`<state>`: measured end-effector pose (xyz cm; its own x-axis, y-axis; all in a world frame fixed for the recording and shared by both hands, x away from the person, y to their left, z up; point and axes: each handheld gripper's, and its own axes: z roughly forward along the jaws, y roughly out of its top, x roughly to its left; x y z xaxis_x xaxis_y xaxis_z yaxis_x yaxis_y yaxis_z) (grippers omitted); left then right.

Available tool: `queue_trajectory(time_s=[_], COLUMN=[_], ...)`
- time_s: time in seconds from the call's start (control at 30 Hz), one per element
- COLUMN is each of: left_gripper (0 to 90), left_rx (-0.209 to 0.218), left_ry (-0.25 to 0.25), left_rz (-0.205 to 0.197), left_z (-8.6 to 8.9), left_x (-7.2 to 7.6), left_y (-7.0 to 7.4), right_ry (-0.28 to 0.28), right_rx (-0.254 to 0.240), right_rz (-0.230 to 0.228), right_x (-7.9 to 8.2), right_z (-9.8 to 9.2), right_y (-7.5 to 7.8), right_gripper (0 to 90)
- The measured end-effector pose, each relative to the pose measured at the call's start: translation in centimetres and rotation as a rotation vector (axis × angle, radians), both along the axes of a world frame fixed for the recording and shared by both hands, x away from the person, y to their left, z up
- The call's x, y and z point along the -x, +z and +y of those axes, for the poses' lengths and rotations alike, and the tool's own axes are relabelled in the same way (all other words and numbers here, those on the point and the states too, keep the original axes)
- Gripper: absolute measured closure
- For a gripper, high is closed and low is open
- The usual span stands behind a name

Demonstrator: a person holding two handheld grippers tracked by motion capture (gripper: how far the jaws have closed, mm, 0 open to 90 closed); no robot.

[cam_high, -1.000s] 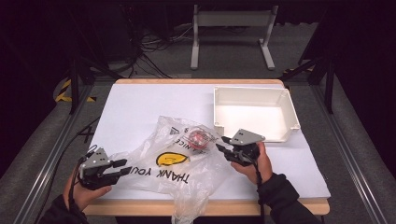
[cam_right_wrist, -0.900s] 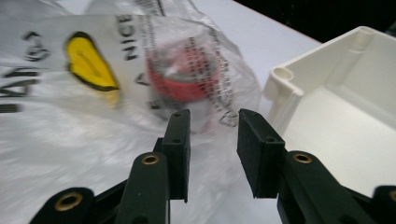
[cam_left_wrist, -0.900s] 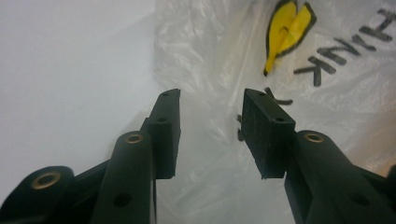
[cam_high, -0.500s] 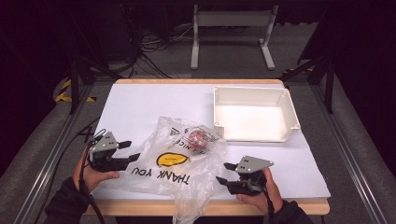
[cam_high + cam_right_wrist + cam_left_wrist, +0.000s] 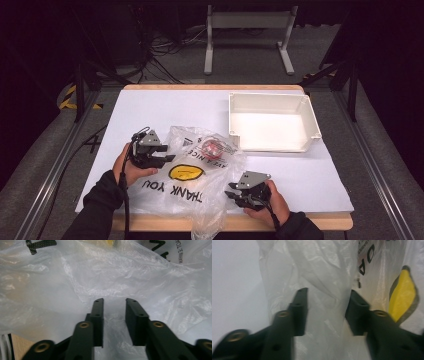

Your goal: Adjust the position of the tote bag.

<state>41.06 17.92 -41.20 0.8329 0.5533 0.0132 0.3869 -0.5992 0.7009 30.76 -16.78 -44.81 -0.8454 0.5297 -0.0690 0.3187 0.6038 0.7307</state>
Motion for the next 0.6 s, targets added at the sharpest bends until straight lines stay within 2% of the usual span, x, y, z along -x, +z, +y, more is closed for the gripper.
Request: queue_trajectory(time_s=[0.1, 0.13, 0.2, 0.3, 0.6], left_gripper=[87.9, 89.6, 90.0, 90.0, 90.0], left_rx=[0.002, 0.004, -0.015, 0.004, 0.028], left_ry=[0.004, 0.003, 0.033, 0.069, 0.119], left_rz=[0.012, 0.019, 0.017, 0.024, 0.026], left_z=[0.4, 0.6, 1.0, 2.3, 4.8], left_x=[-0.4, -0.5, -0.7, -1.0, -0.8], left_y=[-0.6, -0.7, -0.8, -0.7, -0.7], right_ry=[0.0, -0.002, 0.0, -0.004, -0.063], right_rx=[0.01, 0.014, 0.012, 0.017, 0.017], right_rz=[0.002, 0.001, 0.007, 0.006, -0.031], right_x=[0.0, 0.0, -0.1, -0.2, -1.0], right_z=[-0.2, -0.3, -0.5, -0.8, -2.6], right_y=[0.1, 0.1, 0.2, 0.3, 1.1], right_gripper=[85.1, 87.6, 90.0, 90.0, 90.0])
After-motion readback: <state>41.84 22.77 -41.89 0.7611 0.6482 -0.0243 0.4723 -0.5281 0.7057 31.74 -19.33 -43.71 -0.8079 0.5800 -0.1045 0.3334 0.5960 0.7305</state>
